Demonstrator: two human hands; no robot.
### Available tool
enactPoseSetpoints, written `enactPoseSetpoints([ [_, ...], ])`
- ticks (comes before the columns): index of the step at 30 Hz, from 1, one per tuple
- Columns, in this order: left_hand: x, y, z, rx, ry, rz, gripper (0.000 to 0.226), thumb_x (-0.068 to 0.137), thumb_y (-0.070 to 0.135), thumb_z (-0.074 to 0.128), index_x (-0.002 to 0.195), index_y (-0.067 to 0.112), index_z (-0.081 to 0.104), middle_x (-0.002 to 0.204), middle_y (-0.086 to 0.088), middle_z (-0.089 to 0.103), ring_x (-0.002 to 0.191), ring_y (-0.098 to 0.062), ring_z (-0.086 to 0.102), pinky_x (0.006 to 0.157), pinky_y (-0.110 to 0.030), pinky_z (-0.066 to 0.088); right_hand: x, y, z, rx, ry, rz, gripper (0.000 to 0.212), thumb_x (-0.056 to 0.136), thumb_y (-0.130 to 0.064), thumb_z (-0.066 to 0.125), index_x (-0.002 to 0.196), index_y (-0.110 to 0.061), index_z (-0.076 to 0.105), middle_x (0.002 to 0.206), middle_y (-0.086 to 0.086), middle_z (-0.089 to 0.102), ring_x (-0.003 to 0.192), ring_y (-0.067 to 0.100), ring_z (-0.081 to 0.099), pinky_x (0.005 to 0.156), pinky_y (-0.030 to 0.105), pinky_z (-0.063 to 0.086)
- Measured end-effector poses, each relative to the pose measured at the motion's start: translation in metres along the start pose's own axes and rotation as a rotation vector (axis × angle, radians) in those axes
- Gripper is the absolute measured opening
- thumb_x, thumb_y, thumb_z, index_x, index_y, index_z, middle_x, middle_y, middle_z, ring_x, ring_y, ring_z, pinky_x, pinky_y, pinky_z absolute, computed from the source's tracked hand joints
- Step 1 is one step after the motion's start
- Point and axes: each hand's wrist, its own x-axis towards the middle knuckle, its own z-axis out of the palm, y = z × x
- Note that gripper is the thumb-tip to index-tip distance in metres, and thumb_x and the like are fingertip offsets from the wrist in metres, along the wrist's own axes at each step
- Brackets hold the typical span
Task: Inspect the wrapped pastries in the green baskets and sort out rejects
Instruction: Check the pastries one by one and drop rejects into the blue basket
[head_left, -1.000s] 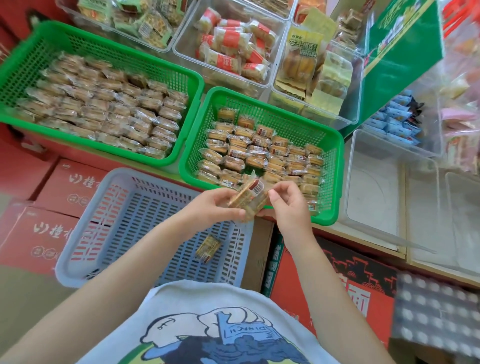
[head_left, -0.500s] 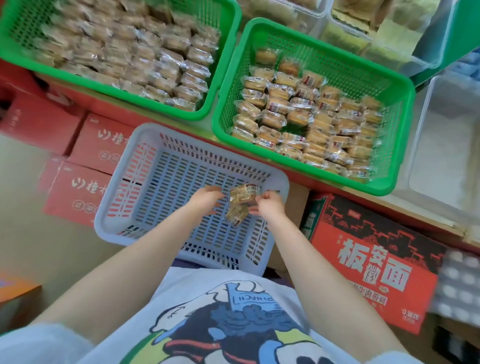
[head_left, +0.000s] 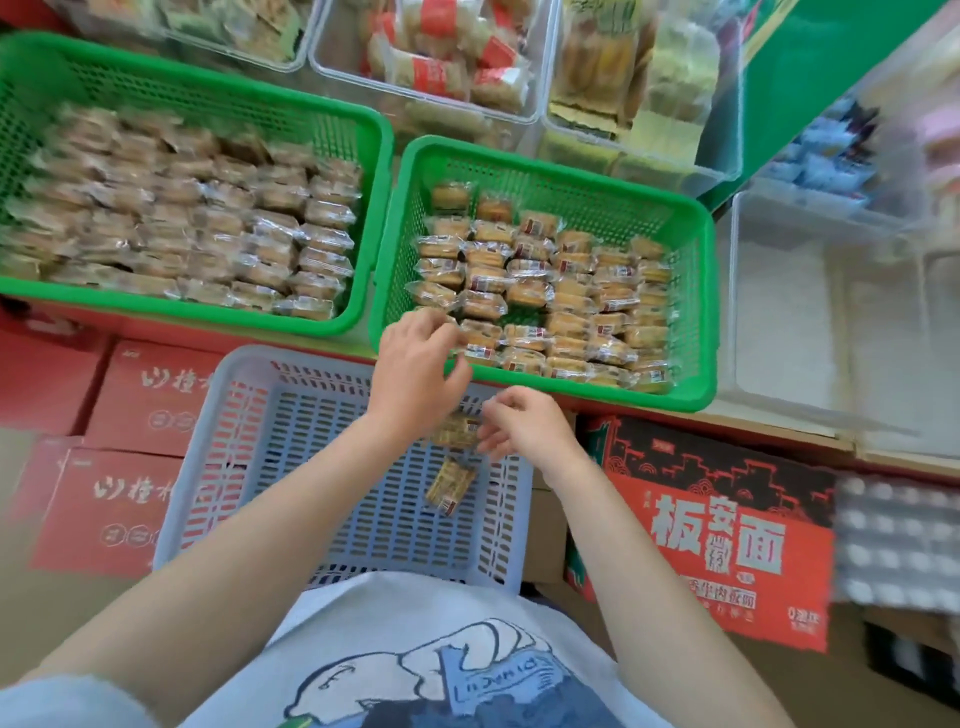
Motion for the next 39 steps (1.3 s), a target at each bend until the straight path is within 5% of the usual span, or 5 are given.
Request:
enactPoseSetpoints([
  [9, 0.019, -0.018, 0.011, 0.321, -0.429, 0.0, 0.068, 0.097, 0.066, 0.013, 0.141, 0.031, 0.052, 0.159, -0.004, 0.036, 0.149, -0.023, 0.023, 0.121, -0.053, 0.008, 0.03, -0.049, -0.056, -0.397, 0.45, -0.336, 0.007, 0.098, -0.015, 0.056, 0.096, -0.016, 0.063, 0.09, -0.002, 0.064, 0.077, 0.014, 0.061, 0.062, 0.02, 0.047],
  [20, 0.02, -0.014, 0.01, 0.385, -0.455, -0.006, 0.075, 0.09, 0.081, 0.018, 0.146, 0.039, 0.045, 0.163, -0.004, 0.028, 0.152, -0.025, 0.016, 0.121, -0.055, 0.004, 0.089, -0.03, -0.053, -1.022, 0.368, -0.319, 0.033, 0.093, 0.003, 0.056, 0.122, -0.011, 0.055, 0.122, 0.01, 0.053, 0.108, 0.029, 0.055, 0.084, 0.038, 0.049],
  [27, 0.02, -0.013, 0.012, 0.385, -0.451, -0.017, 0.074, 0.089, 0.083, 0.014, 0.149, 0.046, 0.037, 0.163, -0.003, 0.028, 0.152, -0.026, 0.016, 0.121, -0.056, 0.004, 0.085, -0.035, -0.059, -1.091, 0.394, -0.321, 0.017, 0.094, 0.003, 0.053, 0.095, -0.013, 0.049, 0.104, 0.011, 0.052, 0.076, 0.028, 0.053, 0.06, 0.037, 0.046],
  [33, 0.023, -0.012, 0.011, 0.409, -0.477, -0.026, 0.077, 0.087, 0.085, 0.013, 0.149, 0.046, 0.036, 0.164, -0.002, 0.026, 0.152, -0.026, 0.016, 0.121, -0.056, 0.005, 0.072, -0.038, -0.062, -1.002, 0.378, -0.298, 0.035, 0.084, 0.018, 0.041, 0.103, -0.012, 0.043, 0.101, 0.01, 0.056, 0.091, 0.032, 0.06, 0.059, 0.04, 0.043],
  [39, 0.025, -0.009, 0.009, 0.41, -0.48, -0.039, 0.08, 0.084, 0.086, 0.011, 0.148, 0.046, 0.037, 0.164, -0.001, 0.026, 0.152, -0.025, 0.016, 0.121, -0.056, 0.004, 0.05, -0.045, -0.086, -0.619, 0.254, -0.261, 0.007, 0.105, -0.014, 0.038, 0.101, -0.014, 0.043, 0.088, 0.013, 0.055, 0.067, 0.023, 0.045, 0.058, 0.034, 0.033],
])
